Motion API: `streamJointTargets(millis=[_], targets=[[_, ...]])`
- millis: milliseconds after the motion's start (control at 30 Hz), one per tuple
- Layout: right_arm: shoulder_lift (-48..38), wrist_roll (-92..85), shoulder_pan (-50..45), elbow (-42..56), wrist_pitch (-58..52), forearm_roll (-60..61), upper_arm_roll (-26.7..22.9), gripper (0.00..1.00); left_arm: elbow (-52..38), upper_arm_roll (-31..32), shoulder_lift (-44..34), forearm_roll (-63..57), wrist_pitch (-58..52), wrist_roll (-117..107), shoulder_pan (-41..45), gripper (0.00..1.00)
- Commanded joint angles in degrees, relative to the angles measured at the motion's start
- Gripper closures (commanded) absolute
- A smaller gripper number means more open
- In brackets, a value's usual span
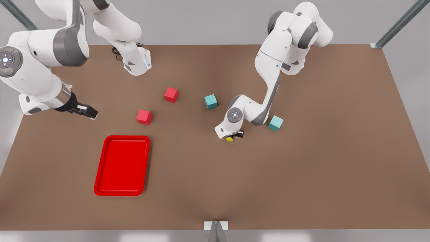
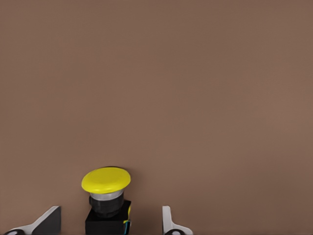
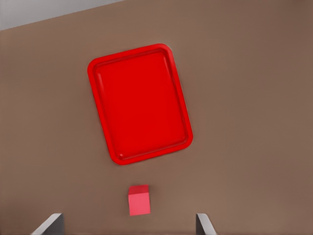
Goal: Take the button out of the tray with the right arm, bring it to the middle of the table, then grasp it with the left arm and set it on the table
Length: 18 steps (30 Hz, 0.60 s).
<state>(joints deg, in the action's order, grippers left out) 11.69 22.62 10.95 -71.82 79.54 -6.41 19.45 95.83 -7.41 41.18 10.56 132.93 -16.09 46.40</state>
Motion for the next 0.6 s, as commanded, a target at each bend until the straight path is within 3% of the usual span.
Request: streamJointTargets(millis=[0,367,400,433,567], targets=[[0.3,-7.5,-0.3,0.0,0.4,0.3,0.1,0.0,0.0,0.0,0.6,0.1,0.2,5.5,-0.1,0.0],[1.1,-7.5,-0.7,0.1,0.5,0.4,0.3,0.0,0.0,1.6,1.2,0.1,0.2,5.5,-1.7,0.0],[1.1,-7.5,-0.7,0.1,0.5,0.4,0.3,0.0,0.0,1.6,1.2,0.1,0.2,5.5,-1.7,0.16],[1.1,-7.5,-0.7,0.1,0.5,0.5,0.3,0.0,0.0,1.6,1.2,0.2,0.2,5.5,-1.7,0.24],[1.1,-7.3,-1.5,0.1,0.5,0.4,0.3,0.0,-0.1,1.6,1.2,0.2,0.1,5.4,-1.7,0.28]])
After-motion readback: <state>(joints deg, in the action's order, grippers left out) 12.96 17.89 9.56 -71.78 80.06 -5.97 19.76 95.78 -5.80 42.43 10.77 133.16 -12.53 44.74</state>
